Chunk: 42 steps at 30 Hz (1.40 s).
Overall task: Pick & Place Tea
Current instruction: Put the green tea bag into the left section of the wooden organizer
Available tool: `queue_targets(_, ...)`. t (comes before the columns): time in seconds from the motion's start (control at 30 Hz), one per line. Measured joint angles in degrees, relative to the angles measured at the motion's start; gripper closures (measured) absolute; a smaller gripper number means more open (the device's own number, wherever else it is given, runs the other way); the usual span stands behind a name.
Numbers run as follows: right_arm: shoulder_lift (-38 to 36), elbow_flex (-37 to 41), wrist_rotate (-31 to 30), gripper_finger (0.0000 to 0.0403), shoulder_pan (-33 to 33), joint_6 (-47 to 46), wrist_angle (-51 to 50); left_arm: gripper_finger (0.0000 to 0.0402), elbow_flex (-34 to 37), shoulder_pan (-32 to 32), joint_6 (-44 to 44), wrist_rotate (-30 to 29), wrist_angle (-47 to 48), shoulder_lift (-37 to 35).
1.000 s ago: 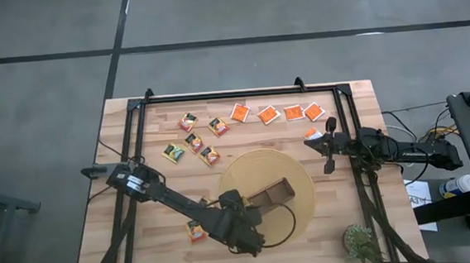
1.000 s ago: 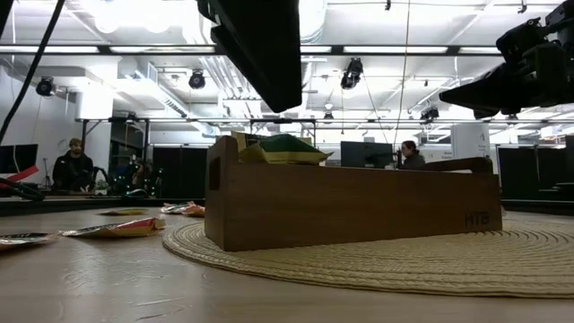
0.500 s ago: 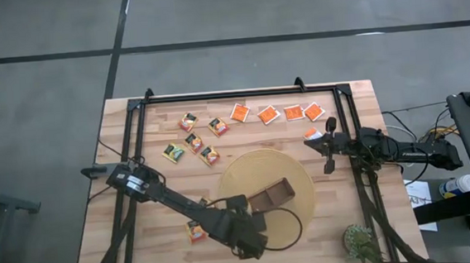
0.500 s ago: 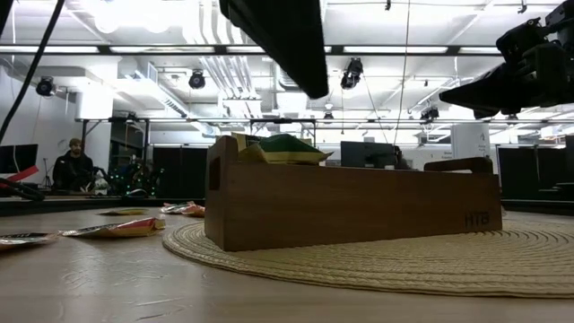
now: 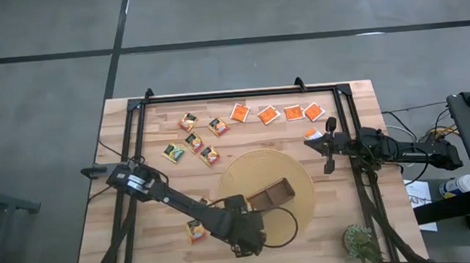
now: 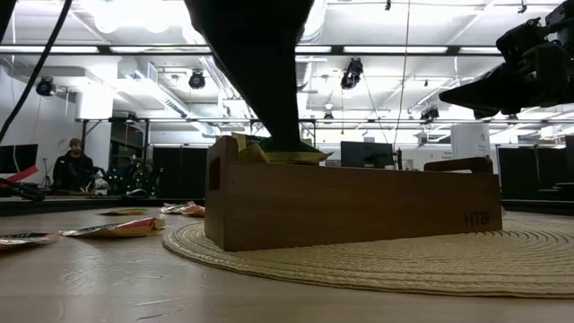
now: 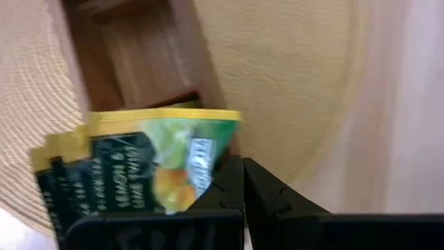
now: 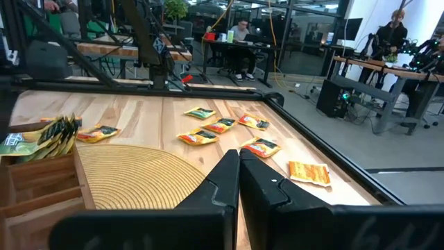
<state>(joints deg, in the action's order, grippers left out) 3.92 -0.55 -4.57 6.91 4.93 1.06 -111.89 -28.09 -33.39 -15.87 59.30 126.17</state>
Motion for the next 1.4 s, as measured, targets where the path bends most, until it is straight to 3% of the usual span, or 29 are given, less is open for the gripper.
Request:
queue_targets(0.3, 0.0, 0.0, 0.0, 0.0394, 0.0, 0.0, 0.0, 0.0401, 0.6, 1.1, -2.7, -2.0, -0.2, 0.0)
queue_targets(0.9, 0.0, 0.0, 0.0, 0.0394, 0.0, 0.0, 0.0, 0.0401, 0.6, 0.7, -4.6, 1.8, -1.5, 0.0)
queue_targets(1.4, 0.0, 0.0, 0.0, 0.0394, 0.0, 0.0, 0.0, 0.0401, -1.8, 0.2, 0.7, 0.2, -2.3, -0.1)
